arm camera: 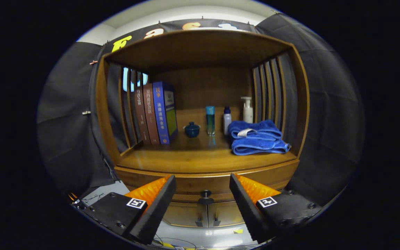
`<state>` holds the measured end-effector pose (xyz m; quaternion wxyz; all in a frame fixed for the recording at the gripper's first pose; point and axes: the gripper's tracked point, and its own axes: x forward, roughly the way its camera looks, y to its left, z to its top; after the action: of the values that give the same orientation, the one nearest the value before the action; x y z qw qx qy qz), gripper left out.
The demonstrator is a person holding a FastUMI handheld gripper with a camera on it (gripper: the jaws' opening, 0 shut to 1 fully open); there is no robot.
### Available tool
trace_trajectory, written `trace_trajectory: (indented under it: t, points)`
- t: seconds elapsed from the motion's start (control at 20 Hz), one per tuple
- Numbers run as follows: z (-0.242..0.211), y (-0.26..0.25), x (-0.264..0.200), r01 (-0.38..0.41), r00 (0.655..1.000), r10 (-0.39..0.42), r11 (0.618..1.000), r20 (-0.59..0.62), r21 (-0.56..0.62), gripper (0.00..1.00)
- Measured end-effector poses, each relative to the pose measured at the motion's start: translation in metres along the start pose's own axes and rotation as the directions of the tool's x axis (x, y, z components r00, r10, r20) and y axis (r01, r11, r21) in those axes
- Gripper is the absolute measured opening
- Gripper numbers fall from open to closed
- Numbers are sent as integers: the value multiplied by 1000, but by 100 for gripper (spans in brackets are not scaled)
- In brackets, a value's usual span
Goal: Pull open the drawer, take out the items inside it, and place them on the countertop above the cabinet.
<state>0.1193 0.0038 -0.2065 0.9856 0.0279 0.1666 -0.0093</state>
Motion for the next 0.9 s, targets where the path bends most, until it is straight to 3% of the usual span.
trace_trajectory:
  t: [0.65, 0.75, 0.9]
  points:
    - [-92, -7, 74, 35, 976, -29, 999, -215, 24, 97]
    - [-99, -9, 75, 39, 970, -32, 999, -241, 25, 92]
    - [-109, -8, 78, 35, 962, -28, 999, -270, 24, 63]
